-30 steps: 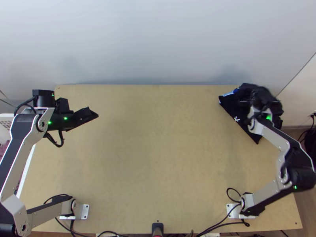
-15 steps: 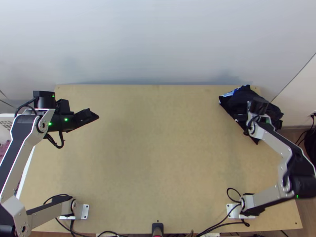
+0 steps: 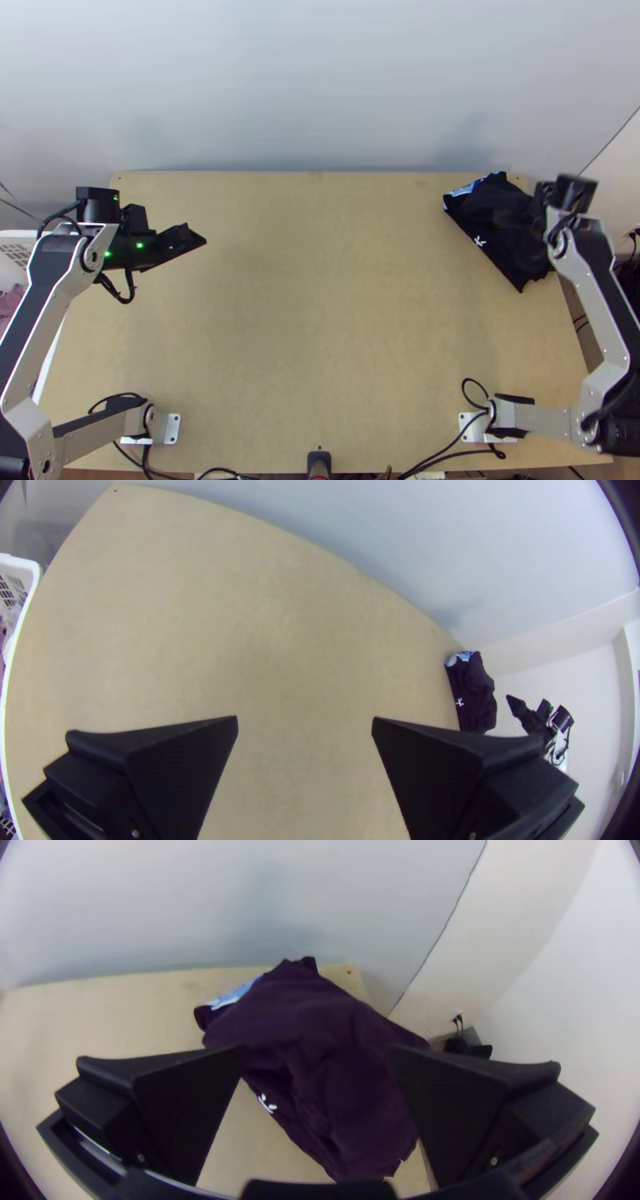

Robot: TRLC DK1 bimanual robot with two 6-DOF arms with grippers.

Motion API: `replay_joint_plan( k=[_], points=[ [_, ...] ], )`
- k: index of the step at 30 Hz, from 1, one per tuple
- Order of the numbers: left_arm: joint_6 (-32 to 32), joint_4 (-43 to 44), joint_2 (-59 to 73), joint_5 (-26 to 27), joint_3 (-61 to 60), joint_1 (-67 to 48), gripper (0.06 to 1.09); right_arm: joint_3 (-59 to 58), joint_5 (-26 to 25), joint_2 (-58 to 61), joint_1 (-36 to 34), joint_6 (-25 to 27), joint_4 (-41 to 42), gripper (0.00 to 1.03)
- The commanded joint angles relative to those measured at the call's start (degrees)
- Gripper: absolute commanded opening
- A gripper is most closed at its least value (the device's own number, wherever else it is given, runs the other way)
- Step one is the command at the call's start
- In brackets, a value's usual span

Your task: Fold the t-shirt

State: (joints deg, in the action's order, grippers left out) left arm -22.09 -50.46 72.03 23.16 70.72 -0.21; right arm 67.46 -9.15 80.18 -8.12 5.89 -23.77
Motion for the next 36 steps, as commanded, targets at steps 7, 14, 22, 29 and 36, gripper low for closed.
replay_joint_plan(
  k=[7,14,22,29,36],
  points=[
    [-0.77,0.18,-0.31,-0.57,-0.23,-1.20,1.04,15.77,3.08,24.23,-3.83,-9.85,1.88,0.99],
    [-0.94,0.01,-0.14,-0.83,-0.93,-1.37,1.04,10.67,3.08,34.08,-4.98,-11.87,2.59,0.99],
    [-1.82,0.27,0.13,-0.92,-0.41,-1.81,1.04,8.39,3.17,31.97,-7.09,-10.99,4.96,0.99],
    [-2.87,1.24,-2.33,-3.38,-0.49,-2.25,1.04,8.56,7.13,14.30,-4.89,-7.12,4.52,0.99],
    [-2.52,3.96,-6.90,-13.67,-0.85,-4.36,1.03,5.49,7.39,-2.49,3.20,-8.70,5.22,0.99]
  ],
)
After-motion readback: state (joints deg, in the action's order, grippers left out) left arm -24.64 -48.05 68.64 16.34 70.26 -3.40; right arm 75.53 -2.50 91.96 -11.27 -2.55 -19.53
